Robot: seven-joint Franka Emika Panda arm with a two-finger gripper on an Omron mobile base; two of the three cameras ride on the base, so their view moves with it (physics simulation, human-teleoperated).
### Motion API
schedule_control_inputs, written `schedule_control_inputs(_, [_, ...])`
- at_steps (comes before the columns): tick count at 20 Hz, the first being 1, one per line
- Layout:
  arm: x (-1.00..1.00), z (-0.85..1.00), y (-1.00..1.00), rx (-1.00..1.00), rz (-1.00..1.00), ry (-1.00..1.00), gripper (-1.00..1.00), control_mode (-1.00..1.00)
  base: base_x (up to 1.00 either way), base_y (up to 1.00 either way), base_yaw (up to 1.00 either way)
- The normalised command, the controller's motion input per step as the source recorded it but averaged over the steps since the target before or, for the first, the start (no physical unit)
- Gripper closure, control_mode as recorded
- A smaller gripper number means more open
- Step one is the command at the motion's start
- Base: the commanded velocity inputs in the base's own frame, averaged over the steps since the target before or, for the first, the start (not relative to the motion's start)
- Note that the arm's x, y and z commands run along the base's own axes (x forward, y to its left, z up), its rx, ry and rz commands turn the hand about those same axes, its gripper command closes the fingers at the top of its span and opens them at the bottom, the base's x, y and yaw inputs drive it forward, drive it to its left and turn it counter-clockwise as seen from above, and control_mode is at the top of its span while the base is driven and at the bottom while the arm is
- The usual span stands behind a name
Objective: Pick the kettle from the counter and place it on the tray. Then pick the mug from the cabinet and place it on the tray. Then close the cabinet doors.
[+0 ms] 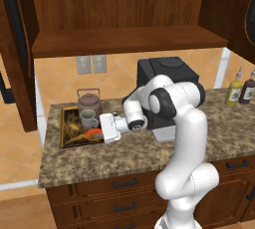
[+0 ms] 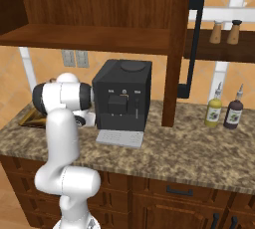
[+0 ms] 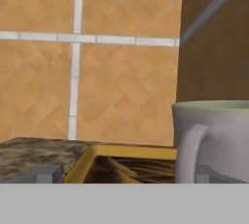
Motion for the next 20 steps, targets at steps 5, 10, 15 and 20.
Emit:
schedule_control_inputs(5, [-0.22, 0.01, 0.1, 0.0, -0.06, 0.0, -1.0, -1.0, 0.0, 0.0, 0.0])
schedule_control_inputs(10, [-0.46, 0.0, 0.2, -0.03, 0.08, 0.0, -1.0, -1.0, 0.0, 0.0, 0.0])
schedule_control_inputs(15, [-0.4, 0.0, 0.21, -0.03, 0.07, 0.0, -1.0, -1.0, 0.0, 0.0, 0.0])
schedule_control_inputs(20, [-0.08, 0.0, 0.0, -0.02, -0.08, 0.05, -1.0, -1.0, 0.0, 0.0, 0.0])
